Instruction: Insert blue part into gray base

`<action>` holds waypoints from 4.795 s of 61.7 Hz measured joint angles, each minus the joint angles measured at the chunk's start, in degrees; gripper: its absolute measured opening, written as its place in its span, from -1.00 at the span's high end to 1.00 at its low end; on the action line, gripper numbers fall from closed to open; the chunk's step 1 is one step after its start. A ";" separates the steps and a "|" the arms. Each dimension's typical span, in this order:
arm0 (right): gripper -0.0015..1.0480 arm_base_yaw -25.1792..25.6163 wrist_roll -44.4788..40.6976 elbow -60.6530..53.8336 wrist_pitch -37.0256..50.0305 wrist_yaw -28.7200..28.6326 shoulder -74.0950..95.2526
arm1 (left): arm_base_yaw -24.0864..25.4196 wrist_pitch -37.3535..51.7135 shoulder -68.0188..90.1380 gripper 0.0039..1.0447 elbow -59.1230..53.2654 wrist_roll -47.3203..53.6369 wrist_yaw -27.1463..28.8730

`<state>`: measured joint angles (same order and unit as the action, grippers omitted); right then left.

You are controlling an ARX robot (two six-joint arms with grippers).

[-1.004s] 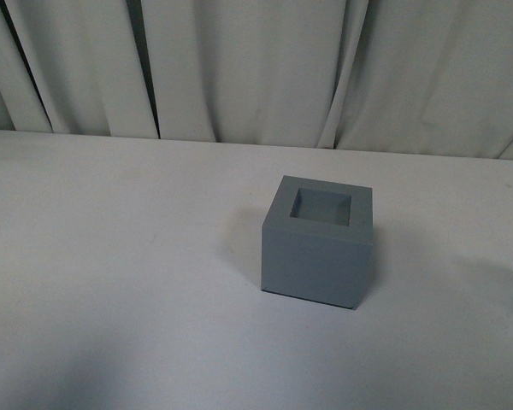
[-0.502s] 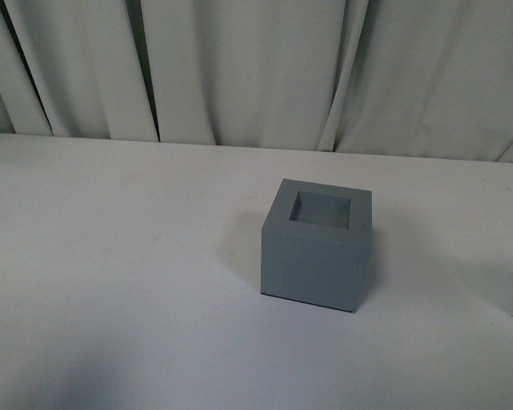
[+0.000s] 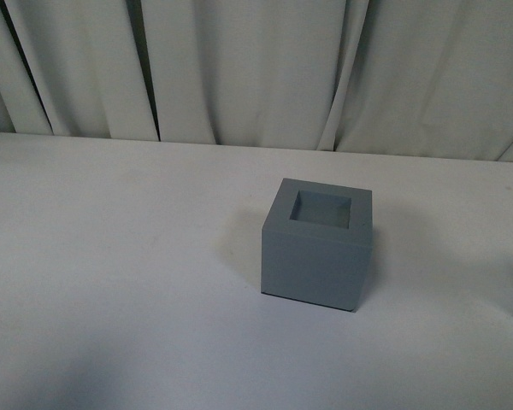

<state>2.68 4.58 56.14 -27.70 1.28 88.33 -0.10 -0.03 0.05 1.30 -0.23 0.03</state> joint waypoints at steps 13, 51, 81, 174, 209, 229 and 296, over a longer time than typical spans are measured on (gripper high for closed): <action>-0.83 -0.92 0.07 0.50 0.98 0.63 2.10 | 0.00 0.00 0.00 -0.88 0.00 0.00 0.00; 0.09 -2.14 0.13 2.25 1.88 1.73 5.42 | 0.00 0.00 0.00 -0.88 0.00 0.00 0.00; 0.10 -2.67 -9.88 14.40 -5.46 -12.87 2.27 | 0.00 0.00 0.00 -0.88 0.00 0.00 0.00; 0.10 -18.60 -54.36 46.25 -30.99 -26.10 21.42 | 0.00 0.00 0.00 -0.88 0.00 0.00 0.00; 0.10 -18.93 -54.69 47.89 -29.79 -25.35 25.57 | 0.00 0.00 0.00 -0.88 0.00 0.00 0.00; 0.10 -19.82 -54.80 50.29 -31.58 -25.00 26.80 | 0.00 0.00 0.00 -0.88 0.00 0.00 0.00; -0.81 -19.96 -50.42 51.78 -25.90 -25.99 28.79 | 0.00 0.00 0.00 -0.88 0.00 0.00 -0.02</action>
<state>-17.28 -45.84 107.92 -53.60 -24.71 117.12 -0.10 -0.03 0.05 1.30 -0.23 0.01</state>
